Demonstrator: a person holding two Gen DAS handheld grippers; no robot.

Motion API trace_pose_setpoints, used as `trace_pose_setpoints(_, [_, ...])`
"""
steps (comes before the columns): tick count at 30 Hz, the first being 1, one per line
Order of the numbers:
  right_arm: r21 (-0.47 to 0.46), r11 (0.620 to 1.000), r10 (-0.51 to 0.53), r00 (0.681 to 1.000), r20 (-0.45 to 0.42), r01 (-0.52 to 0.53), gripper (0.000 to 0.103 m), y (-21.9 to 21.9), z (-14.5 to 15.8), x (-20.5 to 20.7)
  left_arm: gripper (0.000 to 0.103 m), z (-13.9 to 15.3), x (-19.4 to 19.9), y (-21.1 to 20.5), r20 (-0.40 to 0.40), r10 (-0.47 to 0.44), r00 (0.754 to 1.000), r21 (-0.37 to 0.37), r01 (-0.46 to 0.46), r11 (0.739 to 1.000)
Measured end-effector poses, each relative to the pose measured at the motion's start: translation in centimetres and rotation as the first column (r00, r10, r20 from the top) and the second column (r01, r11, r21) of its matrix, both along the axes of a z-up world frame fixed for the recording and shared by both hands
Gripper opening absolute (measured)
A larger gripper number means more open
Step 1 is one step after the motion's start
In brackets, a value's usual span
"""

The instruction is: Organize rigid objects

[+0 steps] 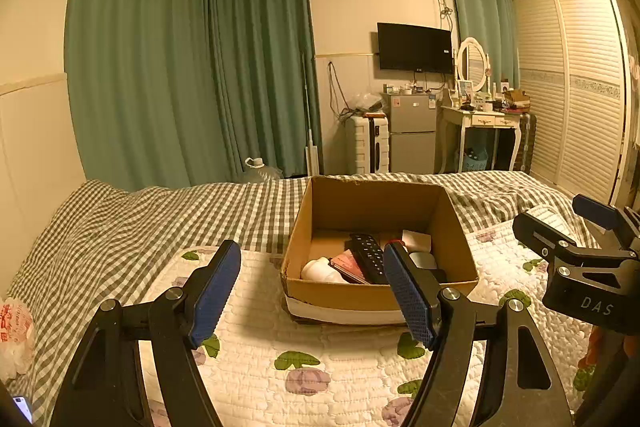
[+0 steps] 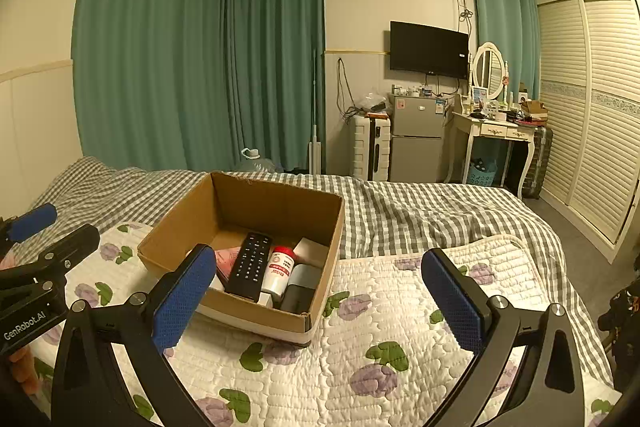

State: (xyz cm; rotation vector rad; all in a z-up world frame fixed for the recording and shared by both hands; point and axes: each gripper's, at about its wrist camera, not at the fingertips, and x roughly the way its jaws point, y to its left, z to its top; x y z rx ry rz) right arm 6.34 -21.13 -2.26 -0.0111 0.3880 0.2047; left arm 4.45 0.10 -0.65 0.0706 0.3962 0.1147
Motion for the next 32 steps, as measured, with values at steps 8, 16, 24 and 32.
trace_pose_setpoints(8, [-0.001,1.000,-0.001,1.000,-0.001,0.001,0.103,0.00,-0.10,-0.01,0.077,0.00,-0.09,-0.01,-0.001,0.000,1.000,0.000,0.000,1.000])
trace_pose_setpoints(16, [-0.004,1.000,-0.001,1.000,-0.007,0.000,0.103,0.08,-0.23,0.07,0.077,-0.03,-0.12,-0.02,-0.005,-0.001,1.000,-0.002,0.001,1.000])
trace_pose_setpoints(24, [-0.006,1.000,0.001,1.000,-0.013,-0.001,0.103,0.07,-0.45,0.06,0.077,-0.04,-0.01,-0.02,-0.015,0.003,1.000,0.001,-0.003,1.000])
trace_pose_setpoints(32, [-0.009,1.000,0.004,1.000,-0.021,-0.004,0.103,0.17,-0.55,0.11,0.077,-0.26,-0.01,-0.11,-0.013,0.005,1.000,0.004,-0.005,1.000])
